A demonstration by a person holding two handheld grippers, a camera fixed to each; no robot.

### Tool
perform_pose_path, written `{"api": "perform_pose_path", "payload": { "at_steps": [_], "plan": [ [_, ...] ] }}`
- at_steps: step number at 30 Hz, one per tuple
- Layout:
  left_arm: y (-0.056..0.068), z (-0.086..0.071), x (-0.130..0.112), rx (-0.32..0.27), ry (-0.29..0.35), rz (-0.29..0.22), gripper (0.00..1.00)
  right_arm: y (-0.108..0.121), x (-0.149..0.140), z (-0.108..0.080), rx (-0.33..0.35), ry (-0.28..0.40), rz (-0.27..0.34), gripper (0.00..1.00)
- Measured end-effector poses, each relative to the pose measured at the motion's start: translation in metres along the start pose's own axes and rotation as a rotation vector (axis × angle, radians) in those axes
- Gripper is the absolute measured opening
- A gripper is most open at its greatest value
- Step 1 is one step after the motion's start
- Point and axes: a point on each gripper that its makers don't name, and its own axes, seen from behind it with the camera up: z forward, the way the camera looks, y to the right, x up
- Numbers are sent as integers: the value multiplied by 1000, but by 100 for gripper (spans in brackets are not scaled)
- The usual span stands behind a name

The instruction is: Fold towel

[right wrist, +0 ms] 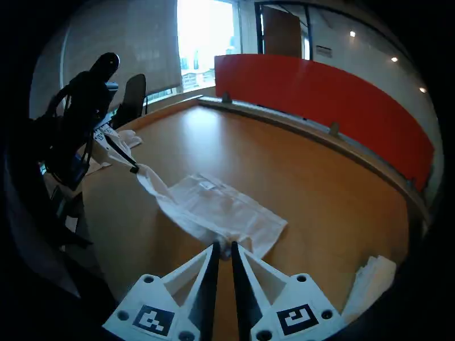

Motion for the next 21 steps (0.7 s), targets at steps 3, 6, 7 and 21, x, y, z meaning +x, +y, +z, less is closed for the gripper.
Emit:
{"api": "perform_pose_path", "payload": {
  "at_steps": [3, 6, 7, 21],
  "plan": [
    [-3, 7, 5, 0, -3, -8, 8, 8, 2, 7, -4, -4, -1, 16],
    [-7, 15, 10, 7, -9, -7, 8, 17, 4, 15, -7, -7, 2, 16],
    [-8, 17, 11, 8, -12, -6, 8, 20, 4, 17, -8, -8, 3, 16],
    [-16, 51, 21, 2, -64, 18, 8, 49, -6, 48, -29, -59, 21, 16]
  ]
}}
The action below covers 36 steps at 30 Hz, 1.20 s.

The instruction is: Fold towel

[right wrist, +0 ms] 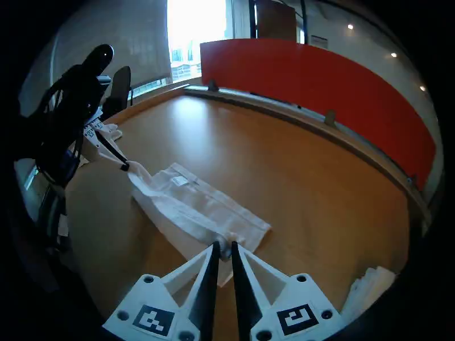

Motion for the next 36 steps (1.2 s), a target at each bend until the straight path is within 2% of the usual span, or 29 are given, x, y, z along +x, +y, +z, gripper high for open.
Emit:
{"api": "perform_pose_path", "payload": {
  "at_steps": [6, 18, 27, 33, 36],
  "plan": [
    [-3, 10, -1, 7, -1, 7, 9, 3, -6, 8, -3, -10, 19, 16],
    [-14, 34, 6, 30, 42, 2, 11, 13, -20, 30, -17, -40, 70, 16],
    [-23, 53, 13, 49, 58, -19, 13, 21, -30, 47, -29, -66, 107, 16],
    [-31, 62, 18, 65, 67, -13, 17, 25, -33, 55, -43, -81, 103, 16],
    [-34, 66, 19, 70, 63, -3, 23, 28, -33, 58, -47, -89, 103, 17]
  ]
}}
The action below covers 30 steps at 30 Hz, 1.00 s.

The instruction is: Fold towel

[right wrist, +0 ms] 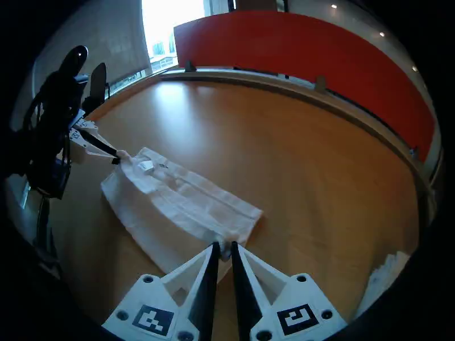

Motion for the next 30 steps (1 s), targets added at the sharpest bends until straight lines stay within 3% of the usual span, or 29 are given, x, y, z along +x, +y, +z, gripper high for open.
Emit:
{"api": "perform_pose_path", "payload": {
  "at_steps": [7, 17, 23, 30],
  "plan": [
    [-6, 7, 0, 9, -8, 18, 29, 9, 4, 7, -19, -6, 6, 22],
    [-13, 19, 0, 33, -25, 44, 34, 25, 8, 15, -65, -15, -8, 40],
    [-19, 21, 6, 51, -25, 72, 43, 35, 13, 20, -93, -15, -10, 50],
    [-32, 20, 12, 78, -21, 73, 73, 45, 19, 24, -124, -10, -9, 58]
  ]
}}
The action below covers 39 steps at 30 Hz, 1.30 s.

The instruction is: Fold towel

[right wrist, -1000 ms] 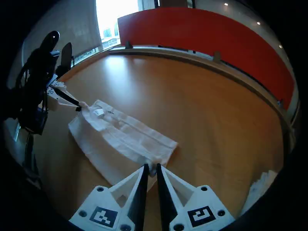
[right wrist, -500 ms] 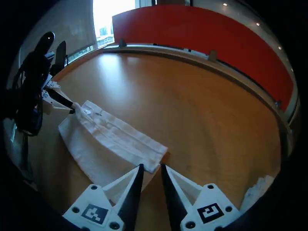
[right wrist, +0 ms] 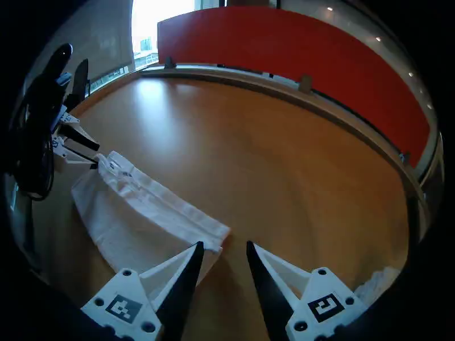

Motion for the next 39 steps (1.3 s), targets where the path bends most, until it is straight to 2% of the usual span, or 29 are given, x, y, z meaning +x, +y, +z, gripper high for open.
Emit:
{"api": "perform_pose_path", "payload": {
  "at_steps": [1, 3, 9, 13, 15, 20, 22, 26, 33, 39],
  "plan": [
    [-1, 0, 1, 2, 1, 0, 76, 1, 1, 0, -2, 1, -1, 59],
    [-4, -1, 2, 7, 3, -1, 76, 3, 2, 1, -6, 2, -2, 61],
    [-11, -2, 5, 29, 9, -2, 92, 8, 5, 3, -16, 6, -5, 63],
    [-17, -5, 8, 45, 18, -10, 96, 10, 8, 3, -28, 13, -4, 67],
    [-19, -6, 9, 52, 21, -16, 96, 12, 9, 2, -37, 16, -5, 70],
    [-25, -10, 12, 76, 35, -29, 96, 18, 9, 0, -58, 20, -7, 84],
    [-28, -12, 12, 85, 40, -33, 96, 21, 9, -1, -66, 22, -5, 86],
    [-32, -14, 14, 96, 45, -39, 96, 24, 10, -3, -77, 28, 0, 98],
    [-33, -21, 14, 96, 54, -50, 96, 25, 15, -10, -81, 45, 6, 99],
    [-26, -29, 10, 79, 62, -65, 97, 14, 13, -19, -67, 54, 8, 100]
  ]
}}
